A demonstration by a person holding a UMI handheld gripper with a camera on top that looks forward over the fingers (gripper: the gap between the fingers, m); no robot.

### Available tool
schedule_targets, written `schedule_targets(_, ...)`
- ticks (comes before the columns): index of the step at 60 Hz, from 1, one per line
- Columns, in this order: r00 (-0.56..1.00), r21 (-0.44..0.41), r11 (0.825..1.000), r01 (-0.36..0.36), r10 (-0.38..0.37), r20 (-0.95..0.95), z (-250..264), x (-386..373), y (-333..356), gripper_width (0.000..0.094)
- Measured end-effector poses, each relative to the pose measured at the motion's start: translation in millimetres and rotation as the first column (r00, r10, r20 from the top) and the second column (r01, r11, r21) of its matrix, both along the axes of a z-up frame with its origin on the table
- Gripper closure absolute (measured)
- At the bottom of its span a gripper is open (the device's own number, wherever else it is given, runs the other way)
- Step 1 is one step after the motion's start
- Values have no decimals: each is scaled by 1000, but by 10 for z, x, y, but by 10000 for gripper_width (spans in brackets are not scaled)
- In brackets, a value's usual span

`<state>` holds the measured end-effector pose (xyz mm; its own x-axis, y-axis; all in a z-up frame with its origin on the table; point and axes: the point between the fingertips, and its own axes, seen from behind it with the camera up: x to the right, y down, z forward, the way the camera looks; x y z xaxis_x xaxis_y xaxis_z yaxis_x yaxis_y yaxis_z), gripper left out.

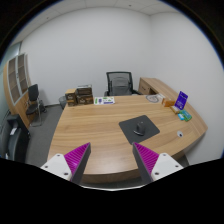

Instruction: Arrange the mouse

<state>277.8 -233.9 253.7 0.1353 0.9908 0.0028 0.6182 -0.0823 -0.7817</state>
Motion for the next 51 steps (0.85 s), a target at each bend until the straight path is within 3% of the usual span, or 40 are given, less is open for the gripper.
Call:
schedule_targets(16,1000,71,997,11,-10,-18,141,382,-258,75)
schedule_targets(51,997,126,990,60,-54,-53,260,432,-130,76)
